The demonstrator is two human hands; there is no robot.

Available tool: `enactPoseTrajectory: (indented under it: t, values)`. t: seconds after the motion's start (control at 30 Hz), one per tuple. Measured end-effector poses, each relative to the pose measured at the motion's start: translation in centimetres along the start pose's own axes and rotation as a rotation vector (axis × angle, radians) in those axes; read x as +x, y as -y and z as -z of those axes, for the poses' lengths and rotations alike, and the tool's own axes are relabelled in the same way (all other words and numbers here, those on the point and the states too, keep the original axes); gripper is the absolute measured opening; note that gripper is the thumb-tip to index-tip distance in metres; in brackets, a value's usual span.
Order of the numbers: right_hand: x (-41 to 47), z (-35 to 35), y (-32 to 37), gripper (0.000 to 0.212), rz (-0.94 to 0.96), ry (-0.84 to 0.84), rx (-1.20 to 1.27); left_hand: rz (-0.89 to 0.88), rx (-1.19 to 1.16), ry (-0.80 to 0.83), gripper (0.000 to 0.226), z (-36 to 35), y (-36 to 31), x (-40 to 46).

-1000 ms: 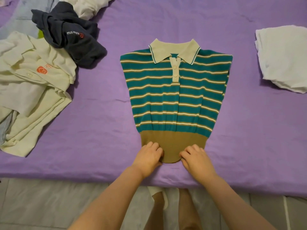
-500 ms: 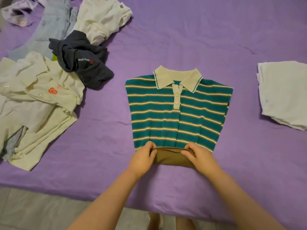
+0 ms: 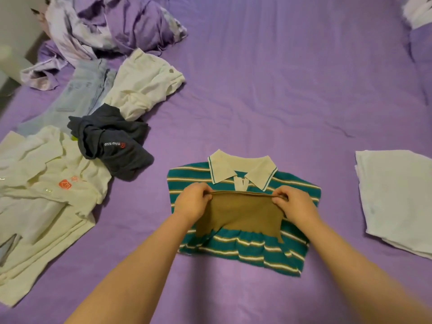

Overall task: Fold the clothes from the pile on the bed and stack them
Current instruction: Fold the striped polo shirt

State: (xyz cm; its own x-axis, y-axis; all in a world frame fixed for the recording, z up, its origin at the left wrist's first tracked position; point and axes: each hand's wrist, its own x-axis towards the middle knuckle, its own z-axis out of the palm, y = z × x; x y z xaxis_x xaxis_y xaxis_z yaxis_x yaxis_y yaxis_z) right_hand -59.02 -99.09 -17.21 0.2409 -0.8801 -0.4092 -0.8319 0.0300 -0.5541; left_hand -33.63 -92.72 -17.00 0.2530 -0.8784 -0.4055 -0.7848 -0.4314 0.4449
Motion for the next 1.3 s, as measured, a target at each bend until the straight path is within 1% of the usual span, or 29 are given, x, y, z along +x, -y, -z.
enactPoseTrajectory:
  t: [0.03,0.13,0.17,0.27,0.33,0.4,0.47,0.53,0.63,0.67,0.7,0.77,0.83,0.9,0.97,1.03,1.07,1.13,1.2,1.23,1.27,1.3]
  values:
    - [1.1,0.2,0.2,0.013,-0.024,-0.028,0.037,0.009,-0.003,-0.032,0.014,0.2,-0.3,1.1]
    - [4.2,0.6,0.7,0.015,-0.158,-0.076,0.284,-0.013,0.011,-0.1,0.015,0.8,-1.2,4.5]
    - [5.1,0.7,0.9,0.016,-0.185,-0.098,0.332,-0.027,0.012,-0.111,0.015,1.0,-1.4,5.6]
    - [7.5,0.8,1.4,0.019,-0.196,-0.166,0.352,-0.064,0.055,-0.112,0.019,1.3,-1.7,8.9]
    - [8.3,0.5,1.9,0.024,-0.171,-0.195,0.234,-0.081,0.102,-0.118,0.023,0.9,-1.8,10.1]
    - [8.0,-0.6,2.4,0.033,-0.121,-0.197,0.112,-0.072,0.117,-0.131,0.032,0.0,-1.6,9.9]
    - [6.5,-2.3,2.7,0.04,-0.029,-0.196,-0.058,-0.044,0.092,-0.172,0.043,-1.2,-1.0,8.4]
    - [4.1,-4.4,3.3,0.042,0.09,-0.182,-0.242,0.005,0.038,-0.199,0.051,-2.2,-0.1,6.2]
    - [1.1,-7.7,3.9,0.053,0.232,-0.055,-0.362,0.087,0.005,-0.174,0.058,-3.2,1.6,3.2]
    - [0.5,-8.6,3.9,0.056,0.249,0.001,-0.421,0.11,-0.016,-0.156,0.058,-3.5,2.3,2.4]
    - [0.3,-9.1,3.9,0.055,0.246,0.057,-0.487,0.132,-0.038,-0.138,0.057,-3.6,3.0,1.8]
    - [0.5,-9.4,3.8,0.052,0.221,0.117,-0.581,0.16,-0.041,-0.107,0.052,-3.8,4.2,0.9]
    - [1.1,-9.1,3.8,0.062,0.181,0.2,-0.621,0.177,0.025,-0.083,0.045,-3.7,5.2,0.5]
    - [1.3,-8.7,4.0,0.066,0.154,0.272,-0.664,0.211,0.078,-0.04,0.039,-3.4,5.7,0.6]
    - [1.1,-8.5,4.2,0.069,0.13,0.297,-0.684,0.228,0.088,0.015,0.041,-3.0,6.0,0.9]
    - [0.5,-8.5,4.7,0.074,0.12,0.26,-0.682,0.182,0.101,0.022,0.042,-2.9,6.3,1.0]
    - [0.2,-8.7,4.8,0.075,0.121,0.239,-0.673,0.141,0.118,0.017,0.039,-3.0,6.5,1.1]
    - [-0.5,-9.0,5.0,0.071,0.108,0.253,-0.662,0.094,0.133,0.036,0.031,-3.1,6.8,1.1]
    - [-0.9,-9.1,4.6,0.059,0.117,0.228,-0.673,0.11,0.172,0.051,0.028,-3.2,6.9,1.0]
    - [-0.9,-9.0,4.3,0.056,0.115,0.197,-0.678,0.139,0.207,0.028,0.029,-3.1,7.0,0.9]
    - [-0.9,-9.1,4.0,0.056,0.109,0.166,-0.673,0.18,0.219,-0.02,0.029,-2.9,7.1,0.9]
    - [-1.0,-9.1,3.8,0.056,0.097,0.14,-0.661,0.23,0.18,-0.083,0.028,-2.6,7.1,0.8]
